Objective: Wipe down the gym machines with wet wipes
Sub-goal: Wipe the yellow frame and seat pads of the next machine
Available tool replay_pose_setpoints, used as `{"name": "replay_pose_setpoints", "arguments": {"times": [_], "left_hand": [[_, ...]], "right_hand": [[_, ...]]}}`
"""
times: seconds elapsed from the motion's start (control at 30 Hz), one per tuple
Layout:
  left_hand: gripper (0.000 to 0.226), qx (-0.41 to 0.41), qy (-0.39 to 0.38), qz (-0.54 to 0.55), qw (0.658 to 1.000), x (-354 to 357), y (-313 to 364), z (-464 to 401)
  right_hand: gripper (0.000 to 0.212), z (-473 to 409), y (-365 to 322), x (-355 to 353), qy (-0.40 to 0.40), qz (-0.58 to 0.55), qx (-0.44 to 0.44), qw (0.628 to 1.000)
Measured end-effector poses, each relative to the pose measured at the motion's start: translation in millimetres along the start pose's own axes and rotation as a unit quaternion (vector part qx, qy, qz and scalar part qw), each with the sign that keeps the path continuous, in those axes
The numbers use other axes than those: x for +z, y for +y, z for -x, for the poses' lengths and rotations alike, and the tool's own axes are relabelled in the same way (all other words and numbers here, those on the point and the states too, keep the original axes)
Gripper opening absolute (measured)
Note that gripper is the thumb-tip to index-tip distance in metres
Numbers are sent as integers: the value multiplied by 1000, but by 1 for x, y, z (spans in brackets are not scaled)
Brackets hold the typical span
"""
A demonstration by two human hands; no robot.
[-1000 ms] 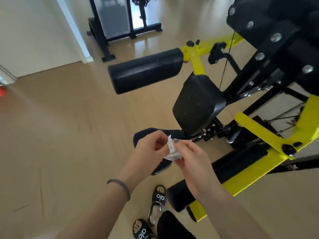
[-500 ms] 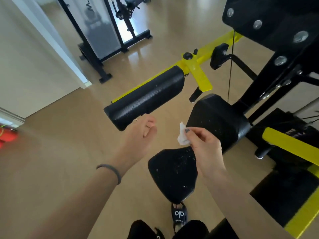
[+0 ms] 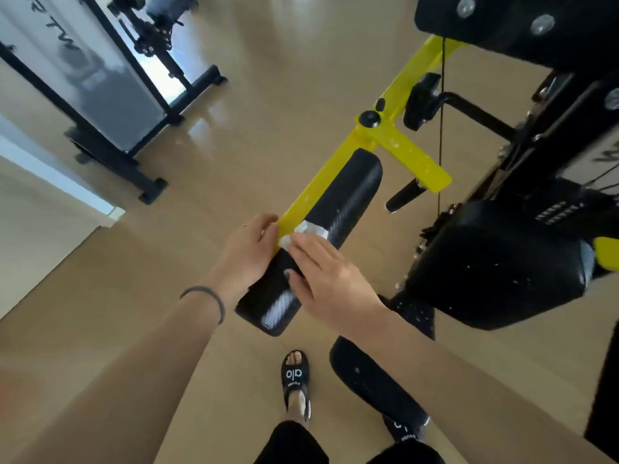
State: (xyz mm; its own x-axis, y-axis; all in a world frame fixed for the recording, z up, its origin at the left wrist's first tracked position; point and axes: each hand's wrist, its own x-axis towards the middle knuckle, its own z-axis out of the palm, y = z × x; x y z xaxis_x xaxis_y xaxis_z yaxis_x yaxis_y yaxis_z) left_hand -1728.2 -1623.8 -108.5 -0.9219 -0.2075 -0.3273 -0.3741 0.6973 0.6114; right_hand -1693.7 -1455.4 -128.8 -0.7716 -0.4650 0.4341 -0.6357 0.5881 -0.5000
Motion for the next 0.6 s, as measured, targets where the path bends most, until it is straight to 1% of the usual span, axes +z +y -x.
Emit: {"name": "replay_pose_setpoints", "arguments": {"times": [0.07, 0.17, 0.3, 0.37, 0.43, 0.47, 0.53, 0.6], "left_hand": [[21, -10, -27, 14, 999, -4, -12, -16], [22, 0, -73, 24, 997, -3, -19, -25], [20, 44, -67, 14, 997, 2, -18, -26], [19, 51, -58, 25, 997, 5, -16, -26], [18, 42, -52, 37, 997, 8, -14, -28], [18, 38, -49, 50, 997, 8, -15, -29], [16, 22, -47, 89, 995, 7, -14, -30], [14, 9, -51, 118, 992, 7, -15, -32]], "right_hand": [[40, 4, -1, 8, -29, 7, 3, 1000], [41, 0, 11, 4, -56, 34, 30, 997], [40, -43, 44, -7, -14, 87, 115, 989], [42, -53, 51, -6, 2, 111, 157, 981], [44, -43, 34, 2, 27, 102, 199, 974], [45, -33, 16, 6, 30, 78, 214, 973], [47, -11, -22, 17, 24, 35, 208, 977], [48, 3, -41, 25, 18, 18, 189, 982]]}}
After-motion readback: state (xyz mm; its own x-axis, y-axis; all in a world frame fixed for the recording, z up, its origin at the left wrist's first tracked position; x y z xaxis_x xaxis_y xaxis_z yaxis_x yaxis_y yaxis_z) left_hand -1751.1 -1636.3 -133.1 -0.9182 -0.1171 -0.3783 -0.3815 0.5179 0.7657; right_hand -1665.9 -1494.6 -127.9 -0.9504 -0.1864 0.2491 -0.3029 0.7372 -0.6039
